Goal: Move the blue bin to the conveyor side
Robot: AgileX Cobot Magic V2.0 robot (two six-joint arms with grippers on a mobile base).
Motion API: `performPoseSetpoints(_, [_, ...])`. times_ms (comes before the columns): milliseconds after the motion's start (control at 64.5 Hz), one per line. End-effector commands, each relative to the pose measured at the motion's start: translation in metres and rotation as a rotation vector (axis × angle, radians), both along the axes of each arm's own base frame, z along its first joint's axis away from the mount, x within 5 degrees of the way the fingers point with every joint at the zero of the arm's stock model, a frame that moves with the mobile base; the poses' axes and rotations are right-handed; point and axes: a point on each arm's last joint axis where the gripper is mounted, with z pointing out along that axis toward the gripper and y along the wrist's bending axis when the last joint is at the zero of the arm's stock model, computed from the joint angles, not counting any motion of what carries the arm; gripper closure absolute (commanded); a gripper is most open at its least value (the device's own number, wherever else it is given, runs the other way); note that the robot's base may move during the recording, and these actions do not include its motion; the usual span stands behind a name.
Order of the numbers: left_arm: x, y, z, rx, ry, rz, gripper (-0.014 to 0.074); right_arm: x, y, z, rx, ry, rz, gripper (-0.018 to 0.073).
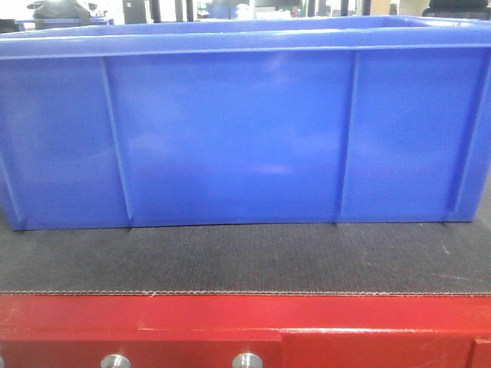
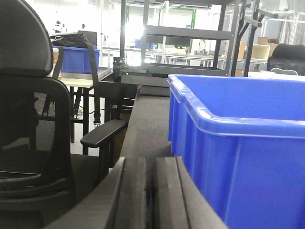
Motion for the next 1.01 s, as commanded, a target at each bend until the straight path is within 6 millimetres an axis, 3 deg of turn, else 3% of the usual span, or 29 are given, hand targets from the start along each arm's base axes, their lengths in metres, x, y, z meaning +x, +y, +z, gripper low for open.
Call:
performPoseSetpoints(0, [-0.0008, -0.0004, 0.0027, 0.013, -0.025, -0.005, 0.0584, -0.0006, -0.0003, 0.0024, 0.0, -0.028, -0.005, 0.0648])
performPoseSetpoints(992, [-0.0008, -0.0003, 0.0027, 0.012, -0.025, -0.003, 0.0584, -0.0006, -0.0003, 0.0024, 0.0, -0.028, -0.005, 0.0648])
